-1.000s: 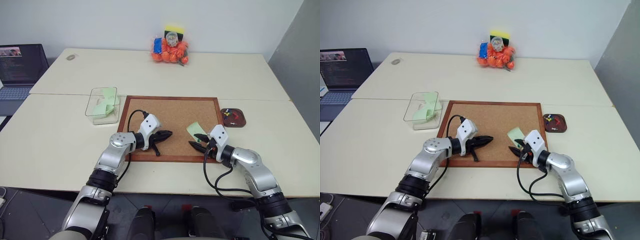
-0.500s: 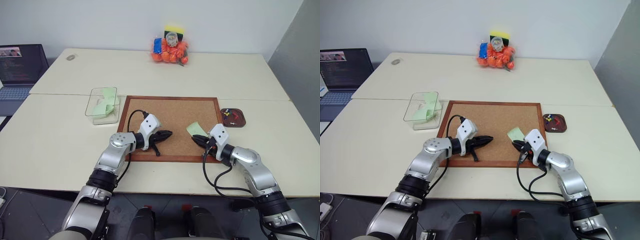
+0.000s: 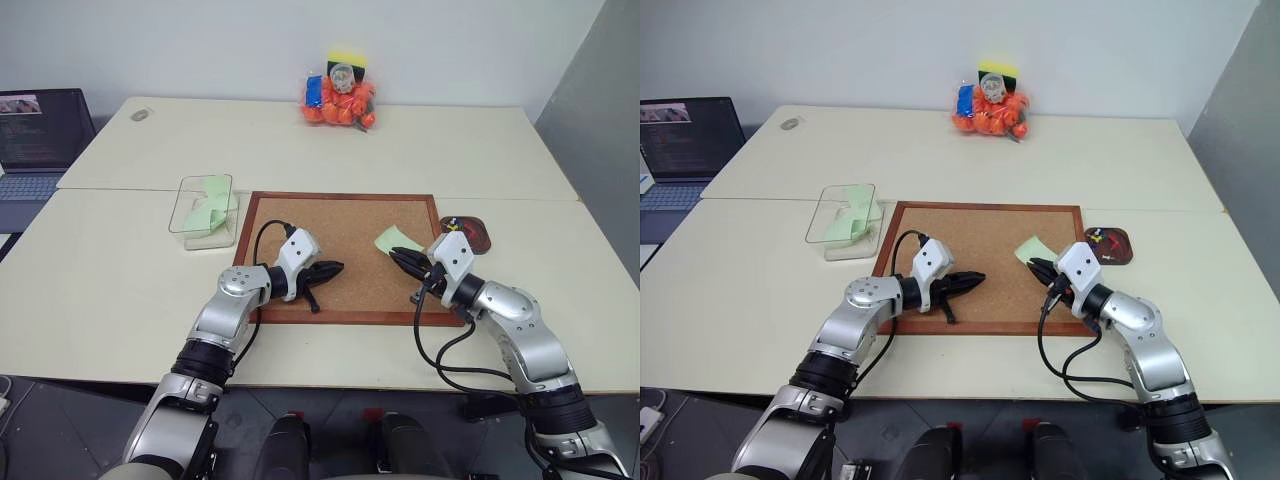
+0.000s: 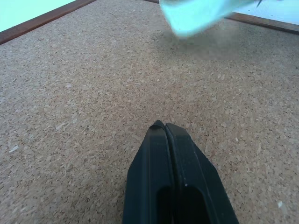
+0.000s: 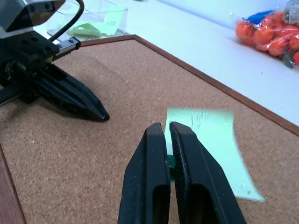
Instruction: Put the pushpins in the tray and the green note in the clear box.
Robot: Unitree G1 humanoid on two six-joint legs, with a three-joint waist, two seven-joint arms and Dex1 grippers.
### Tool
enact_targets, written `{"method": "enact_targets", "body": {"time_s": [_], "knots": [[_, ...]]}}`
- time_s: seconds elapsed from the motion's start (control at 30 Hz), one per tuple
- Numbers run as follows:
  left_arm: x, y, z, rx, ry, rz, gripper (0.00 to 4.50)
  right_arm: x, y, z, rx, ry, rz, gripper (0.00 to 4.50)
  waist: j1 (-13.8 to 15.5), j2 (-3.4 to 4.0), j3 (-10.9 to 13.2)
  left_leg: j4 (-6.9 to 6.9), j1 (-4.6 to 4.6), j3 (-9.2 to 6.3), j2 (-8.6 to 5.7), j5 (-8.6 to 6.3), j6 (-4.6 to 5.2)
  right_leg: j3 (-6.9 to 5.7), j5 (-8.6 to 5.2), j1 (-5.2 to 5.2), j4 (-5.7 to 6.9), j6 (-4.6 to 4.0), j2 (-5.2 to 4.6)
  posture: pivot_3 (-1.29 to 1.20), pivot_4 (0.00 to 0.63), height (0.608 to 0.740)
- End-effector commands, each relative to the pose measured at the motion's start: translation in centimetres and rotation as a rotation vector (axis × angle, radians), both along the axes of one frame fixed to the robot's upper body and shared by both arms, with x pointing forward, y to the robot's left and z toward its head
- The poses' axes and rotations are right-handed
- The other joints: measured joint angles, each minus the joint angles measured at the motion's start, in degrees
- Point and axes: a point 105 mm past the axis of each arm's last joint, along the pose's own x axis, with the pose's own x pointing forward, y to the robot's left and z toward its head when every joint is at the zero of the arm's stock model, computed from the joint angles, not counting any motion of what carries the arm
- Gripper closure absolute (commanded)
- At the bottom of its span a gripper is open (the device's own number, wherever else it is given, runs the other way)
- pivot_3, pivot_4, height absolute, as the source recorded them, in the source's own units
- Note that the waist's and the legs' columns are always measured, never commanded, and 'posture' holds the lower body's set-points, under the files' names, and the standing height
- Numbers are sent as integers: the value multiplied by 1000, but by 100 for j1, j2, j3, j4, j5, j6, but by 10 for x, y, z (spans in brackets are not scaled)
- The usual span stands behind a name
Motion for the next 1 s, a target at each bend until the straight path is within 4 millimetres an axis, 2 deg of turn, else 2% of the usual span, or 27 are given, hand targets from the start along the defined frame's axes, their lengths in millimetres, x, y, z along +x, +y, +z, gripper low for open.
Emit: {"method": "enact_targets", "body": {"time_s": [0.03,0.17,0.23,0.33,0.5,0.6,0.73,0.87,1.0], "knots": [[-4,-3,-11,-19,73,14,4500,-2,4,19,1,-92,16,4476,1,0,0,0,0,0,0,0,0,0,0,0,0,0,0,0,150,740],[5,-6,18,-254,178,77,4500,-2,4,21,-24,-114,28,4476,8,-1,1,1,-2,0,-1,0,0,-1,0,0,0,0,0,0,150,740],[5,-4,30,-348,237,76,4122,-3,5,20,-38,-123,35,4500,7,-4,2,2,-4,0,-1,0,0,-2,0,-1,0,1,-1,0,150,740],[2,-2,62,-571,394,24,3612,-5,5,22,-52,-146,52,4500,-11,-10,10,1,-5,-1,-1,0,0,-2,0,-3,-1,1,0,0,150,740],[-1,-2,84,-719,523,-15,2732,-9,9,23,-101,-199,84,4500,-78,-19,17,1,-7,-6,0,1,-1,-6,0,-4,1,1,1,0,150,740],[-4,-4,88,-764,578,-34,2164,-10,11,26,-106,-228,91,4500,-106,-20,18,1,-7,-5,0,1,-2,-4,0,-4,1,1,0,0,150,740],[-6,-7,85,-817,699,-31,1405,-14,16,35,-101,-271,107,4500,-110,-20,18,2,-5,-6,0,2,-3,-4,0,-4,4,1,0,0,150,740],[-16,-12,81,-795,753,-71,1405,-16,17,40,-96,-288,111,4500,-114,-20,17,1,-3,-6,0,2,-3,-3,0,-4,5,1,1,0,150,740],[-14,-10,72,-785,774,-35,1405,-17,18,42,-87,-290,108,4500,-114,-20,17,1,-3,-5,0,3,-6,-1,0,-4,5,1,0,0,150,740]]}}
